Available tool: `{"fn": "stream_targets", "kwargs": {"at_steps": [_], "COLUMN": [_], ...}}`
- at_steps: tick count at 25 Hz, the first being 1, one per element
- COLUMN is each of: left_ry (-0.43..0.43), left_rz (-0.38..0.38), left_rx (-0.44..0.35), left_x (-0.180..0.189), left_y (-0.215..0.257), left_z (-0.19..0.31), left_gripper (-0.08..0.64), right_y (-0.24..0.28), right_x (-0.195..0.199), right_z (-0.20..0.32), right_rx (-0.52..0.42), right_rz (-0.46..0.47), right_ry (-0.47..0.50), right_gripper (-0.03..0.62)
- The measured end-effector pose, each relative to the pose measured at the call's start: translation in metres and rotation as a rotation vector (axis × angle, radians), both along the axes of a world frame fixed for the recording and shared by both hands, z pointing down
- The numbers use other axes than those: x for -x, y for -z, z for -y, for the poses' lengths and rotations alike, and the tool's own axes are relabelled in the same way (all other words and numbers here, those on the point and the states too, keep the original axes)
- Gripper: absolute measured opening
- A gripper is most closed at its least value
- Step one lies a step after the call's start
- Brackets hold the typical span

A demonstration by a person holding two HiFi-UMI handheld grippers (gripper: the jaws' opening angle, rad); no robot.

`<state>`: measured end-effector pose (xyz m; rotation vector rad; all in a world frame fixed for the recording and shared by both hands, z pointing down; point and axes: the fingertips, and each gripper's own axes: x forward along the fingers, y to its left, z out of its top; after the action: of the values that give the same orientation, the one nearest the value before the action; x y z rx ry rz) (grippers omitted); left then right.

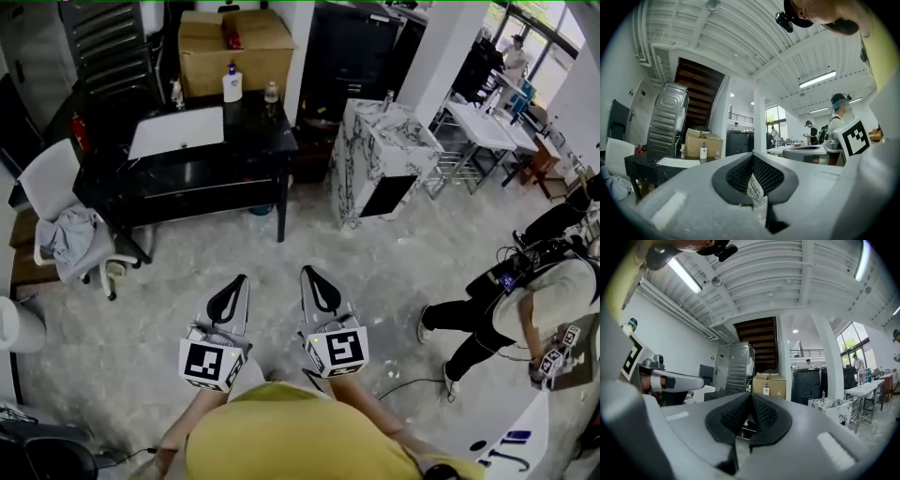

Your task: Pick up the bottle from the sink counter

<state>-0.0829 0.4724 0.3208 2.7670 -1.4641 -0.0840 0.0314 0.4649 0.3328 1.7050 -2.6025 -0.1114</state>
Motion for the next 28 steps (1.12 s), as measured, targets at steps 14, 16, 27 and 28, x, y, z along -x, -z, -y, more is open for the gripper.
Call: {"fn": "stream_targets", "kwargs": {"at_steps": [14,16,27,28], "left_ry": [-0.072,-0.077,-0.139,-0.144], "left_rz": [0.016,0.018,0.019,0.017], "left_rx": [0.046,0.042,0.039,0.04], "left_x": [-0.003,0.0,0.018,0.019], "left_y": [-0.033,-0.035,-0.031,-0.031], "left_z": [0.097,0.126,0.28,0.293], "left_gripper": [0.081,0.105,0.129,0.129], "right_y": [-0.026,-0.028,-0.021,-0.02], "right_x": [0.01,0.011,0.024,0.024], "right_z": [0.091,0.118,0.265,0.277], "right_rx": [0.029,0.029,0.012,0.012], "right_rz": [-0.025,-0.027,-0.042,-0.044], "right_ry": [-0.013,-0.014,-0.072,-0.077], "right_gripper": [0.001,0.002,0.001,0.001]}}
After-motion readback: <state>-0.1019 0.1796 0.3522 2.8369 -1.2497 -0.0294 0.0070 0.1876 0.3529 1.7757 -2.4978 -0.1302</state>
